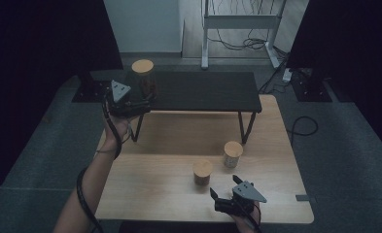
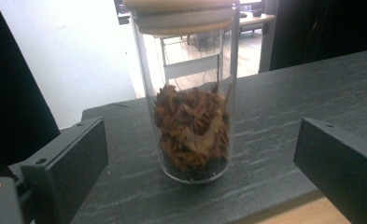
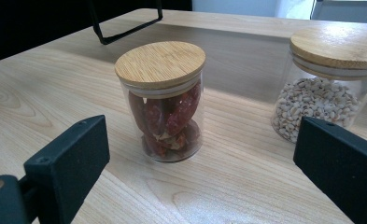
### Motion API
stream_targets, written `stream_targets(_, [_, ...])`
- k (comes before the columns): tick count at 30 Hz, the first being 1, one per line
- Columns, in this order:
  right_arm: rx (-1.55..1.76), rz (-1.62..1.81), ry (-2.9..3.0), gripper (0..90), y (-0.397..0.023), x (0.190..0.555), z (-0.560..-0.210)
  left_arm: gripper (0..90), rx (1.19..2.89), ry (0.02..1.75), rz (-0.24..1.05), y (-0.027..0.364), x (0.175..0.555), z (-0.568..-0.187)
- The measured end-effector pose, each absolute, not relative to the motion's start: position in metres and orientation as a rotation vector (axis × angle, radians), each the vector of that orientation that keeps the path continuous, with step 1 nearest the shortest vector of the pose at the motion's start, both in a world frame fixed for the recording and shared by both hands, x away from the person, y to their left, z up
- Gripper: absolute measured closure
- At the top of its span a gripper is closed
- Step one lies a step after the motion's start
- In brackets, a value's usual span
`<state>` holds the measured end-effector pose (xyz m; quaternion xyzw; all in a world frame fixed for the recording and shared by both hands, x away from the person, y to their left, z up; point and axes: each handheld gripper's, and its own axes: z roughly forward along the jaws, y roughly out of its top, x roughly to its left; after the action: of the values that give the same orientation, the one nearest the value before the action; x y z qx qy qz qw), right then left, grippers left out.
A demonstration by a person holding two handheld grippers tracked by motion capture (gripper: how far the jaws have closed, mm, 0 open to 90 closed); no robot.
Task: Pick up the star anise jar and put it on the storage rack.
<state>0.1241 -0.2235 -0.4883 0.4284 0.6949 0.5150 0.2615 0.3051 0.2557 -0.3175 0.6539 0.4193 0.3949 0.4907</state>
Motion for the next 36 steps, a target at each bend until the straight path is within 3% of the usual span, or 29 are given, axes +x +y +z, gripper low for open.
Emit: stream_targets(36, [1.154,1.383,1.914,3.2,-0.223,0.128,-0.49,4.4,1.579,1.057,0.843,0.267,0.22,-0.379])
